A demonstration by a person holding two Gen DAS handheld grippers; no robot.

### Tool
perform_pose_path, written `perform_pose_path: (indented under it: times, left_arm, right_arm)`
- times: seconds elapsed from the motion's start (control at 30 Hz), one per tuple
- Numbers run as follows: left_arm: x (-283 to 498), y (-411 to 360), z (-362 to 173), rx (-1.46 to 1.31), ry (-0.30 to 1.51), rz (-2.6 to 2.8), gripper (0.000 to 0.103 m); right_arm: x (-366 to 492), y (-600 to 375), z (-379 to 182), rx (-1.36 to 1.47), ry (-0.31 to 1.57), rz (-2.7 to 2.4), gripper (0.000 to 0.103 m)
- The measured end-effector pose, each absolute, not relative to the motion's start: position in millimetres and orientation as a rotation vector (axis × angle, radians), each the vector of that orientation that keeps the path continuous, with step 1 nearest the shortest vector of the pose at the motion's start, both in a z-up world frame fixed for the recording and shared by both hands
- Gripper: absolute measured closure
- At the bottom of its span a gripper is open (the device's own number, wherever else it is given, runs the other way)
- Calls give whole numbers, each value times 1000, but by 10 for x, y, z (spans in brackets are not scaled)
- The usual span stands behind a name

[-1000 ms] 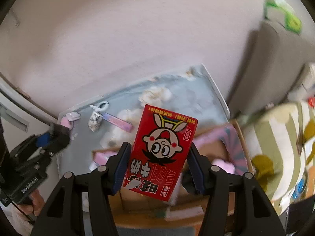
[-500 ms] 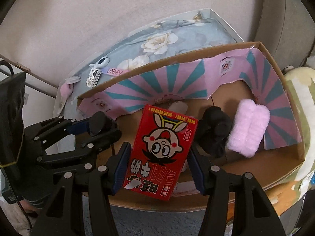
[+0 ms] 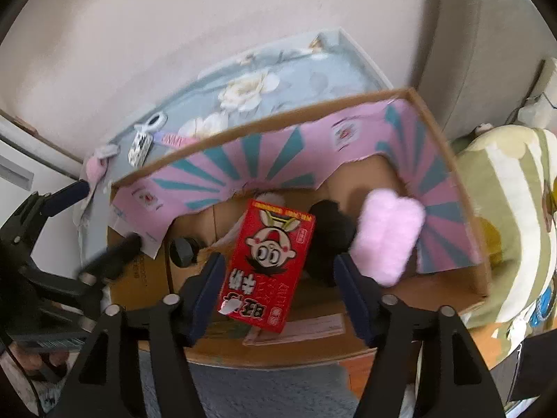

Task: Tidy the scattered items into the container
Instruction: 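Open both grippers to drop the cap and red carton into the box, then move both tools back over the floral tray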

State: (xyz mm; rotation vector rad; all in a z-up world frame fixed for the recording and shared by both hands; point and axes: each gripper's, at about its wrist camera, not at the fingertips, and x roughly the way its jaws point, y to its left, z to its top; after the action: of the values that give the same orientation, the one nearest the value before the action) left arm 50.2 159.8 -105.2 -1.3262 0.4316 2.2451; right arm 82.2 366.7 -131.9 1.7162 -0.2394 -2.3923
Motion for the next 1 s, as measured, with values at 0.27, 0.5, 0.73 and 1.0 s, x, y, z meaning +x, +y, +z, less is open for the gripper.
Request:
perform_pose_path:
  times: [0.27,0.5,0.73,1.0]
  left_arm:
    - [396,1307,-1010,-1366,278,2264,1]
    - [357,1064,-1028,-1404,163,2280,1]
    - [286,656,-995,-1431,98,2367,1]
    - [26,-273,-979,-1501,-109,2533,1]
  right_arm:
    - [868,3860,-1114,1629,-307,-2454,38]
    - [826,3685,-1004,1593,-239,-2444,38]
    - [745,3409,-999,1583,-132,-2399,38]
    - [516,2911,-869,1516,100,-2338,38]
